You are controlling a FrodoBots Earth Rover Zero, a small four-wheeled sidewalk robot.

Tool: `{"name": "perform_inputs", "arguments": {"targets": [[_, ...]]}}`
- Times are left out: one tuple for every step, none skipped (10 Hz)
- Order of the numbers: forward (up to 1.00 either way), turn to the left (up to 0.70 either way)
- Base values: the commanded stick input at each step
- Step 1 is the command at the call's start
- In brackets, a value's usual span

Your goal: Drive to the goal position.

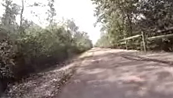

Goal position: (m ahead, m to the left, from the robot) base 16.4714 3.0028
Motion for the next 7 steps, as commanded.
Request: {"name": "perform_inputs", "arguments": {"targets": [[0.7, -0.09], [0.7, 0.0], [0.7, 0.0], [0.7, 0.0], [0.7, 0.0], [0.7, 0.0], [0.7, 0.0]]}}
